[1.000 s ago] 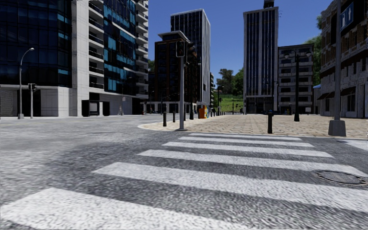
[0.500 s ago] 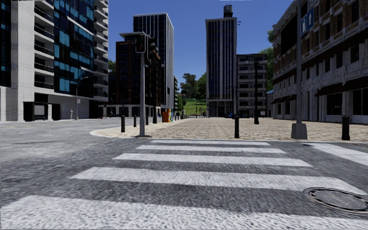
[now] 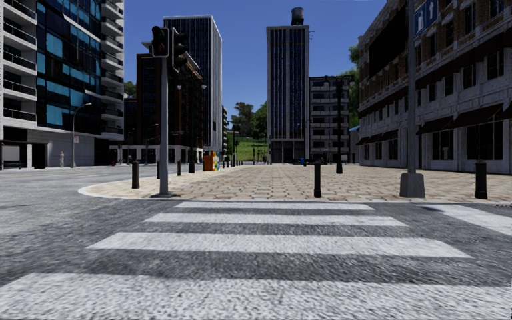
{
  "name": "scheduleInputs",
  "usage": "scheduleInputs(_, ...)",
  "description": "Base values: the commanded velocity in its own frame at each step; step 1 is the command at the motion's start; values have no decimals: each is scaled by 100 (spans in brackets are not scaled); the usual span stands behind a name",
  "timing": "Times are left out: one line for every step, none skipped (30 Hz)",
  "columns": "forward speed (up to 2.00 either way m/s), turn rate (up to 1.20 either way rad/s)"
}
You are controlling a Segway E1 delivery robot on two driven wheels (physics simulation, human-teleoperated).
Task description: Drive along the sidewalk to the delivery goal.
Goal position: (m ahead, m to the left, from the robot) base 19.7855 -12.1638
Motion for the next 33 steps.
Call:
scheduleInputs(200,0)
scheduleInputs(200,0)
scheduleInputs(200,0)
scheduleInputs(200,0)
scheduleInputs(200,0)
scheduleInputs(200,0)
scheduleInputs(200,0)
scheduleInputs(200,0)
scheduleInputs(200,0)
scheduleInputs(200,-1)
scheduleInputs(200,-13)
scheduleInputs(200,-17)
scheduleInputs(200,-18)
scheduleInputs(200,-18)
scheduleInputs(200,-18)
scheduleInputs(200,-18)
scheduleInputs(200,-18)
scheduleInputs(200,-18)
scheduleInputs(200,-18)
scheduleInputs(200,-18)
scheduleInputs(200,-18)
scheduleInputs(200,-18)
scheduleInputs(200,-18)
scheduleInputs(200,-18)
scheduleInputs(200,-18)
scheduleInputs(200,-19)
scheduleInputs(200,-22)
scheduleInputs(200,-25)
scheduleInputs(200,-27)
scheduleInputs(200,-27)
scheduleInputs(200,-27)
scheduleInputs(200,-27)
scheduleInputs(200,-27)
